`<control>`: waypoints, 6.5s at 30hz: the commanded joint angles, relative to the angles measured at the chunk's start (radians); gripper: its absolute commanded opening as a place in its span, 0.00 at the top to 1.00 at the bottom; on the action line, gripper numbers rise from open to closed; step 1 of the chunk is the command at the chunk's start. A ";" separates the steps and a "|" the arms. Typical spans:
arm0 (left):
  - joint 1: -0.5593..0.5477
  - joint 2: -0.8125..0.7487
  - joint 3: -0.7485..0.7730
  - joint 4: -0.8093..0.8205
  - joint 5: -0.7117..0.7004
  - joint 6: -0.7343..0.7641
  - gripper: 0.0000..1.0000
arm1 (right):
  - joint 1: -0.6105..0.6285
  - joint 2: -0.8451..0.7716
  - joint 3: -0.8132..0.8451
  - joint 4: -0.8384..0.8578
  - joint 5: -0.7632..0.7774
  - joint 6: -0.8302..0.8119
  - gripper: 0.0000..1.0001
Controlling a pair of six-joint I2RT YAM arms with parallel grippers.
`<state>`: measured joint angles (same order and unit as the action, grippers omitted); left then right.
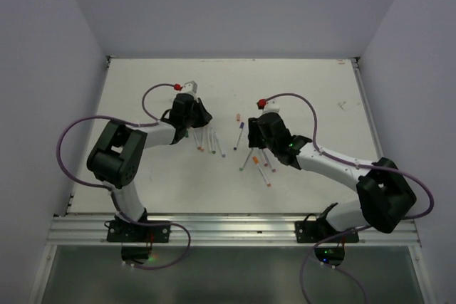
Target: Open the pen caps
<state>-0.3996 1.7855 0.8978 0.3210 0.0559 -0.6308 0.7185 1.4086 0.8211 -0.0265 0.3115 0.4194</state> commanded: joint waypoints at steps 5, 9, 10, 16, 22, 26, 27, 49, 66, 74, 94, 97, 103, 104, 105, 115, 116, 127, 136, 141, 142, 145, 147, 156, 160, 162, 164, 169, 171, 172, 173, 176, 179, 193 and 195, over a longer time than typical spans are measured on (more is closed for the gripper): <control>0.005 0.054 0.023 0.115 0.013 0.040 0.87 | -0.016 -0.091 -0.069 -0.029 0.041 -0.031 0.42; 0.005 0.057 0.004 0.153 0.013 0.051 0.78 | -0.019 -0.088 -0.082 -0.030 0.037 -0.033 0.42; 0.005 0.058 0.001 0.162 0.010 0.052 0.73 | -0.019 -0.086 -0.083 -0.030 0.035 -0.031 0.42; 0.005 0.066 -0.013 0.170 0.004 0.052 0.69 | -0.019 -0.076 -0.089 -0.030 0.035 -0.033 0.42; 0.005 0.031 -0.031 0.174 0.010 0.040 0.66 | -0.019 -0.076 -0.088 -0.032 0.031 -0.028 0.42; 0.004 -0.040 -0.034 0.150 0.025 0.014 0.61 | -0.019 -0.054 -0.057 -0.039 0.026 -0.022 0.42; 0.005 -0.058 -0.036 0.139 0.022 0.010 0.60 | -0.021 -0.036 -0.048 -0.046 0.024 -0.018 0.42; 0.007 -0.755 -0.042 -0.418 -0.301 0.195 0.00 | 0.059 0.404 0.346 -0.246 0.087 0.146 0.43; 0.007 -0.816 -0.119 -0.430 -0.254 0.183 0.00 | 0.058 0.486 0.372 -0.312 0.187 0.147 0.64; 0.007 -0.807 -0.122 -0.418 -0.188 0.149 0.00 | 0.024 0.471 0.348 -0.294 0.170 0.137 0.92; 0.007 -0.652 -0.046 -0.267 0.130 -0.055 0.00 | 0.022 0.124 0.136 0.064 -0.044 -0.040 1.00; 0.007 -0.592 -0.021 -0.231 0.183 -0.102 0.00 | 0.033 0.063 0.095 0.126 -0.103 -0.077 1.00; -0.004 -0.462 0.035 -0.177 0.214 -0.184 0.05 | 0.084 -0.022 0.046 0.204 -0.157 -0.131 1.00; -0.014 -0.431 0.056 -0.180 0.197 -0.187 0.09 | 0.087 -0.025 0.046 0.204 -0.163 -0.134 1.00; -0.021 -0.416 0.062 -0.177 0.194 -0.191 0.12 | 0.090 -0.026 0.047 0.206 -0.170 -0.139 1.00; -0.097 -0.314 0.135 -0.181 0.105 -0.208 0.38 | 0.133 -0.020 0.055 0.223 -0.184 -0.163 1.00; -0.103 -0.308 0.136 -0.183 0.098 -0.208 0.39 | 0.133 -0.020 0.056 0.221 -0.184 -0.163 1.00; -0.131 -0.279 0.130 -0.171 0.078 -0.219 0.51 | 0.144 -0.023 0.064 0.226 -0.184 -0.165 1.00; -0.136 -0.288 0.127 -0.165 0.050 -0.222 0.76 | 0.148 -0.014 0.064 0.227 -0.181 -0.168 1.00; -0.137 -0.290 0.118 -0.157 0.045 -0.218 0.95 | 0.148 -0.010 0.069 0.226 -0.190 -0.159 1.00; -0.137 -0.294 0.113 -0.152 0.042 -0.216 0.99 | 0.150 -0.011 0.069 0.224 -0.190 -0.156 1.00; -0.137 -0.310 0.093 -0.119 0.048 -0.202 1.00 | 0.147 -0.014 0.055 0.234 -0.196 -0.122 0.90; -0.136 -0.316 0.085 -0.103 0.051 -0.185 1.00 | 0.148 -0.014 0.041 0.252 -0.189 -0.104 0.71; -0.137 -0.371 0.026 -0.031 0.090 -0.159 1.00 | 0.147 0.021 0.067 0.253 -0.187 -0.100 0.56; -0.137 -0.391 0.001 -0.001 0.105 -0.159 1.00 | 0.145 0.047 0.082 0.263 -0.184 -0.102 0.56; -0.137 -0.396 -0.005 0.000 0.114 -0.158 1.00 | 0.145 0.055 0.088 0.270 -0.184 -0.103 0.57; -0.136 -0.403 -0.010 0.000 0.114 -0.155 1.00 | 0.145 0.059 0.095 0.272 -0.184 -0.105 0.58; -0.137 -0.411 -0.026 0.010 0.116 -0.152 1.00 | 0.145 0.062 0.104 0.278 -0.176 -0.105 0.60; -0.137 -0.410 -0.030 0.013 0.119 -0.153 1.00 | 0.147 0.061 0.110 0.278 -0.176 -0.108 0.60; -0.137 -0.410 -0.030 0.015 0.121 -0.155 1.00 | 0.147 0.059 0.112 0.280 -0.176 -0.108 0.60; -0.136 -0.408 -0.031 0.015 0.121 -0.153 1.00 | 0.145 0.058 0.112 0.278 -0.178 -0.110 0.60; -0.137 -0.410 -0.031 0.018 0.127 -0.155 1.00 | 0.145 0.059 0.119 0.277 -0.181 -0.113 0.61; -0.136 -0.411 -0.028 0.020 0.127 -0.158 1.00 | 0.145 0.062 0.121 0.275 -0.187 -0.113 0.66; -0.136 -0.469 -0.002 0.072 0.026 -0.178 1.00 | 0.147 0.064 0.044 0.263 -0.201 -0.129 1.00; -0.136 -0.478 0.013 0.081 -0.002 -0.168 1.00 | 0.145 0.066 0.032 0.255 -0.203 -0.143 1.00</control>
<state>-0.5339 1.3716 0.8707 0.2810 0.1326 -0.7990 0.8619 1.4723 0.8906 0.2630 0.1112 0.2974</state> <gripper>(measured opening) 0.168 0.180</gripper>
